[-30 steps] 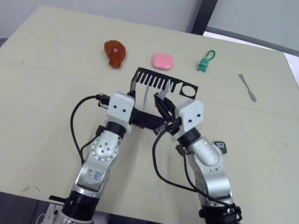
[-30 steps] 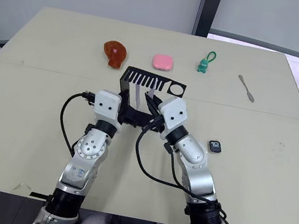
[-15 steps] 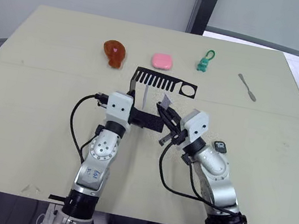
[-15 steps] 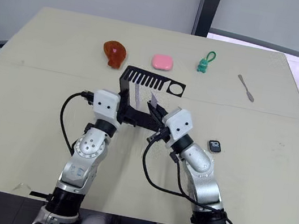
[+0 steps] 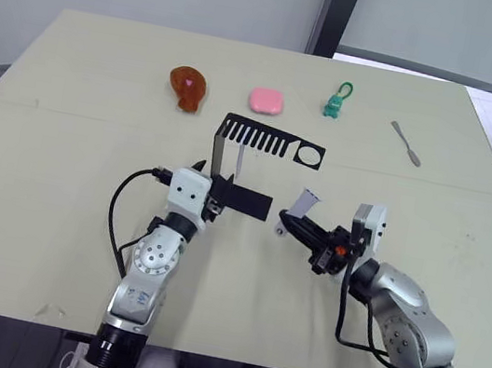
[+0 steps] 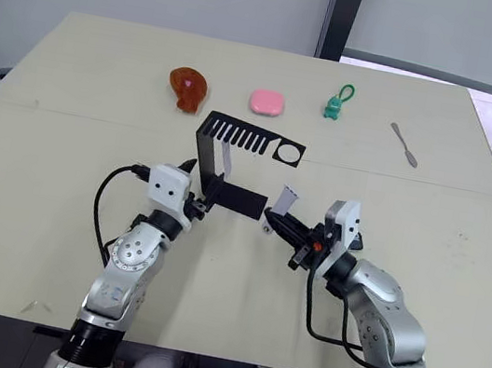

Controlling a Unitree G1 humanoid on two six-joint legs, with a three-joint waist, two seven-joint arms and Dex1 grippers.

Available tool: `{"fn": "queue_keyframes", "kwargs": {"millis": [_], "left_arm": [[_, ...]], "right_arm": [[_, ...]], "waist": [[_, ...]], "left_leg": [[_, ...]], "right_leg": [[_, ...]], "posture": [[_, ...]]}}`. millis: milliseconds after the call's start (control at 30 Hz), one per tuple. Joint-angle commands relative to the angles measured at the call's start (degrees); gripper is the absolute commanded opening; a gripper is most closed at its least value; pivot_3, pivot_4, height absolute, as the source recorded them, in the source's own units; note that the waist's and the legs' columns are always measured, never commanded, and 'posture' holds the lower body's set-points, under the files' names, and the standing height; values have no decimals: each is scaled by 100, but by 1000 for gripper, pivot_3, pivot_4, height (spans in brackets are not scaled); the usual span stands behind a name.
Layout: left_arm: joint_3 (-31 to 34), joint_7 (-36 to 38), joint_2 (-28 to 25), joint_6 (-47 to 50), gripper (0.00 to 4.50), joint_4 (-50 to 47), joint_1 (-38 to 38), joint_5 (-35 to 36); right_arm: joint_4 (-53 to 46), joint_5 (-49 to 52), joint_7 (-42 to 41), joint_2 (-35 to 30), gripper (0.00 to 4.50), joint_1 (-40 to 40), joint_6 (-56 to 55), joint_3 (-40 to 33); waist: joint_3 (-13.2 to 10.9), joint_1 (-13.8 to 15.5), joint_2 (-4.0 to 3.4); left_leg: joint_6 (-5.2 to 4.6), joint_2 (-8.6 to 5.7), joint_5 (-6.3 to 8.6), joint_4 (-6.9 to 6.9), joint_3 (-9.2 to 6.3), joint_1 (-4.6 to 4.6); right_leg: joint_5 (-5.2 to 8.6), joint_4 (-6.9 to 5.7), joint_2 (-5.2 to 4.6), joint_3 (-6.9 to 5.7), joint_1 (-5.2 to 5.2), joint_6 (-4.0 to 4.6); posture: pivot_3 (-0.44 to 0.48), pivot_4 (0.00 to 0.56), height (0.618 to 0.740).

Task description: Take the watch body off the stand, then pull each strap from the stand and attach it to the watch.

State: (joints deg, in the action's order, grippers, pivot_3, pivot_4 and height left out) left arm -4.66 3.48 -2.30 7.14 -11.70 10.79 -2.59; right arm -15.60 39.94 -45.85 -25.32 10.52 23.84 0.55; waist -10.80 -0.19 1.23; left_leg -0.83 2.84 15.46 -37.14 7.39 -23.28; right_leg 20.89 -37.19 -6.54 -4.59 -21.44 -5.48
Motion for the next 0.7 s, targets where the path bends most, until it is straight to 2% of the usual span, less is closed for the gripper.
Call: {"fn": "queue_keyframes", "kwargs": {"millis": [33,133,267,467,600,700], "left_arm": [[143,303,-156,-207,4463,-416,-171,287],[271,521,-345,-266,4463,-567,-353,461],[767,1451,-1139,-589,4463,-794,-792,1093],[1700,3419,-2405,241,4463,-1289,-1560,3402],[2166,4092,-3277,1612,4463,-1491,-1720,5061],[2278,4211,-3652,2334,4463,-1496,-1580,5834]], "right_arm": [[-140,228,-239,-57,0,37,46,-193],[-157,239,-313,-44,0,47,19,-233],[-231,246,-518,-94,0,75,-21,-208],[-371,512,-753,-144,0,215,273,-109],[-418,1136,-726,-218,0,516,1194,-23],[-384,1261,-719,-215,0,724,1639,173]], "waist": [[0,2,0],[0,-1,0],[0,-9,-1],[0,-22,-1],[0,-21,-1],[1,-33,-2]], "left_leg": [[0,0,0,0,0,0],[0,1,0,0,0,1],[1,1,0,2,1,1],[2,5,0,4,-2,0],[2,4,1,5,-10,2],[2,1,2,5,-15,1]], "right_leg": [[0,0,0,0,0,0],[0,1,0,0,0,0],[0,1,0,0,-1,0],[1,5,0,1,-1,1],[1,6,-3,3,5,2],[1,8,-5,2,8,2]], "posture": [[0,150,740],[0,150,740],[0,150,740],[0,150,740],[0,150,740],[0,150,740]]}}
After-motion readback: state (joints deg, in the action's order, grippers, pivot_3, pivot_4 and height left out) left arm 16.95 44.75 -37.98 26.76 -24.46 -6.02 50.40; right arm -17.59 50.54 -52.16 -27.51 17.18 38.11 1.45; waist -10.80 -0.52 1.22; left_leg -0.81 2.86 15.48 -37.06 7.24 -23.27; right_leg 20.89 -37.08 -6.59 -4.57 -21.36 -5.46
